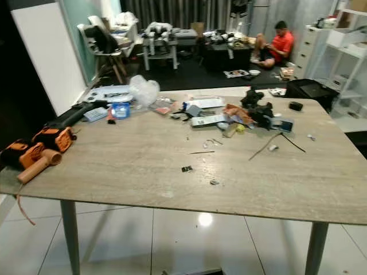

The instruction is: Picking trash to rubbish bin

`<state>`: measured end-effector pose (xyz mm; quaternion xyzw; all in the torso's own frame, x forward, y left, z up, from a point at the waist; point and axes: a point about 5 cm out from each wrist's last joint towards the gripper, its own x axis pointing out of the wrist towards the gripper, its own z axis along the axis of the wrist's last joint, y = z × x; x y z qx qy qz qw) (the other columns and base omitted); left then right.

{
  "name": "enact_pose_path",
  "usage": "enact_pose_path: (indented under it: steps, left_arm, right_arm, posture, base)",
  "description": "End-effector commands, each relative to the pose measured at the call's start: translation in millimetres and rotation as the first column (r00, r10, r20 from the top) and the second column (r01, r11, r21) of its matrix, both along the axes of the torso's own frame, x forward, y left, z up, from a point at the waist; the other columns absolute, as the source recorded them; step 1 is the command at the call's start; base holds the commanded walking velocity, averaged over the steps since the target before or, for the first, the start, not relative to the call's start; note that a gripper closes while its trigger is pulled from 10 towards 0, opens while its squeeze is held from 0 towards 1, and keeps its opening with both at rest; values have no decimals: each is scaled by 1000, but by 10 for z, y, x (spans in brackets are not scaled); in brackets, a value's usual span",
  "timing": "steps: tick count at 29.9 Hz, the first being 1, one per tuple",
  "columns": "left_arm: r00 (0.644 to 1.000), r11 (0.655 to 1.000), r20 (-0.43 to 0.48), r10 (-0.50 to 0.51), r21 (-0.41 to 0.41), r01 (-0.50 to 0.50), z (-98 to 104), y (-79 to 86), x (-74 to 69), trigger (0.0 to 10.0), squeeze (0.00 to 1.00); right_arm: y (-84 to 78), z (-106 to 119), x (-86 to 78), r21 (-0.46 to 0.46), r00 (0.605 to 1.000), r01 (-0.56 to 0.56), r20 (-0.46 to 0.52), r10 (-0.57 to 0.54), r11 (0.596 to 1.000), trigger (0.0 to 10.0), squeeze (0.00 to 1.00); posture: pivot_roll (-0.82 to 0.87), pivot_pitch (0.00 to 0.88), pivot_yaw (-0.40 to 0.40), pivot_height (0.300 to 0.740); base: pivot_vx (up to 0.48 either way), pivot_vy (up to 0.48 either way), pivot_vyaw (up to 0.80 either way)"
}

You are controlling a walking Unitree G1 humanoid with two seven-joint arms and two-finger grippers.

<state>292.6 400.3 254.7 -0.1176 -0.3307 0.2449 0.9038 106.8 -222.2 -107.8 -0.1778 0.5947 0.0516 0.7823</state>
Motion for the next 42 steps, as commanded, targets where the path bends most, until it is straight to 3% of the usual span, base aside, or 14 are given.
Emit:
enact_pose_path:
  steps: [1,2,3,4,5,6,7,8,9,11,17,24,31,42]
  left_arm:
    - [980,979,12,-200,32,200,-52,-238,146,10000,0]
    - [962,961,24,-272,58,271,-30,-339,198,10000,0]
    - [918,906,-23,-397,153,395,-32,-612,297,10000,0]
    - [918,906,-23,-397,153,395,-32,-612,297,10000,0]
    - [877,847,-107,-468,229,480,-77,-847,373,10000,0]
    - [877,847,-107,-468,229,480,-77,-847,373,10000,0]
    - [822,764,-220,-525,306,569,-178,-1092,435,10000,0]
    - [822,764,-220,-525,306,569,-178,-1092,435,10000,0]
    - [764,678,-311,-565,352,645,-276,-1303,473,10000,0]
    - [693,586,-375,-615,371,721,-378,-1532,499,10000,0]
    - [640,527,-400,-656,364,768,-434,-1800,529,10000,0]
    - [658,527,-465,-592,393,753,-453,-1840,528,10000,0]
    - [703,581,-502,-505,404,706,-526,-1892,562,10000,0]
    - [771,718,-496,-399,354,599,-582,-1870,640,10000,0]
  right_arm:
    - [10,-10,-28,5,1000,21,-7,-21,1000,10000,0]
    - [11,-11,-32,7,1000,24,-9,-24,1000,10000,0]
    - [11,-13,-41,8,1000,16,-18,-15,1000,10000,0]
    - [11,-13,-41,8,1000,16,-18,-15,1000,10000,0]
    - [10,-15,-47,8,1000,9,-24,-9,1000,10000,0]
    - [10,-15,-47,8,1000,9,-24,-9,1000,10000,0]
    - [8,-15,-50,7,1000,5,-26,-5,1000,10000,0]
    - [8,-15,-50,7,1000,5,-26,-5,1000,10000,0]
    - [6,-16,-54,6,1000,5,-28,-5,1000,10000,0]
    - [5,-16,-57,4,1000,4,-29,-4,1000,10000,0]
    - [14,-17,-53,5,1000,1,-30,-1,1000,10000,0]
    - [28,-18,-45,6,999,-5,-34,6,1000,10000,0]
    - [39,-20,-43,10,999,-14,-41,14,1000,10000,0]
    - [39,-4,16,17,1000,-12,-12,12,1000,10000,0]
  posture:
    - [-91,72,46,740]
    - [-91,72,46,740]
    - [-95,73,47,740]
    - [-95,73,47,740]
    - [-99,72,48,740]
    - [-99,72,48,740]
    - [-100,72,49,740]
    - [-100,72,49,740]
    - [-101,73,49,740]
    - [-100,73,48,740]
    - [-102,77,50,740]
    - [-94,82,50,740]
    - [-89,88,47,740]
    - [-93,88,45,740]
  base:
    - [0,0,0]
    - [0,0,0]
    - [0,0,-800]
    - [0,0,-800]
    - [0,0,-800]
    - [0,0,-800]
    - [0,0,-800]
    - [0,0,-800]
    - [0,0,-800]
    - [0,0,-800]
    - [0,0,-792]
    - [0,0,-796]
    - [0,0,-796]
    - [0,0,-507]
